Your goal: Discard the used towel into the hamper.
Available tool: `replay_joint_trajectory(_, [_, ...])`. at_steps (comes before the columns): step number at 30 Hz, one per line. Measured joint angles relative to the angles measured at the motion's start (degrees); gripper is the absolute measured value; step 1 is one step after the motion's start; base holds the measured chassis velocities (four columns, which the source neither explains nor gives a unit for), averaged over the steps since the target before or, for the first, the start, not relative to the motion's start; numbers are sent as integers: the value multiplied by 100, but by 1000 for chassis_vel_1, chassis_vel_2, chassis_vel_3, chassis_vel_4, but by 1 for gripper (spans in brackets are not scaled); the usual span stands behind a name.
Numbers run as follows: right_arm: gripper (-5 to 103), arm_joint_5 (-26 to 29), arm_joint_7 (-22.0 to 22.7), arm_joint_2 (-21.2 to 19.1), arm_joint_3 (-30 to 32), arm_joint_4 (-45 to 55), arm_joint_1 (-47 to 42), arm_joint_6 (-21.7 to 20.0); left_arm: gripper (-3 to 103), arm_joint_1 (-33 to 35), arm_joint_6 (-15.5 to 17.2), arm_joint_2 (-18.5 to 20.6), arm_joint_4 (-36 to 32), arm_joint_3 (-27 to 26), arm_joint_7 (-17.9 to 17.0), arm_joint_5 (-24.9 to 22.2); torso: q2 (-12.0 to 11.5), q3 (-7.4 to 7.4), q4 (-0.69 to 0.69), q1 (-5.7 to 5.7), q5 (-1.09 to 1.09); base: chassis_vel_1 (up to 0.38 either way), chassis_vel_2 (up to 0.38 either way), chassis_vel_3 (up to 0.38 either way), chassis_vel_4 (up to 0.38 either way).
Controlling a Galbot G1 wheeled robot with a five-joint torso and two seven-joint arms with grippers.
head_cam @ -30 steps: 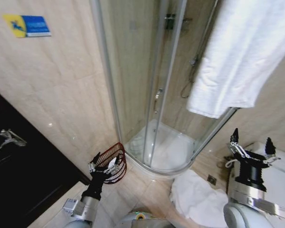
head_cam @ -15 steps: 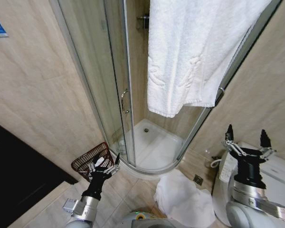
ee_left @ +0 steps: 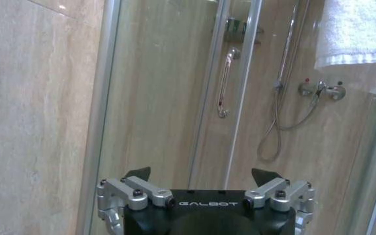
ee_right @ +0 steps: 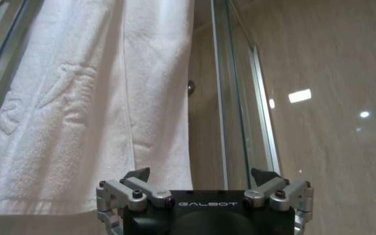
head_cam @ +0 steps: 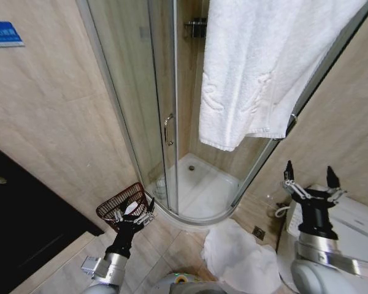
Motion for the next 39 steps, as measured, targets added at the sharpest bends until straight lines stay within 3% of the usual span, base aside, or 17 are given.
replay_joint_trajectory(5, [100, -20, 17, 4, -4, 16, -12, -150, 100, 0, 0, 0, 0, 0, 0, 0, 0, 0, 0, 0, -1, 0, 0, 0, 0])
replay_joint_trajectory(39, [100, -28, 25, 14, -5, 22, -15, -133, 100, 0, 0, 0, 0, 0, 0, 0, 0, 0, 0, 0, -1, 0, 0, 0, 0])
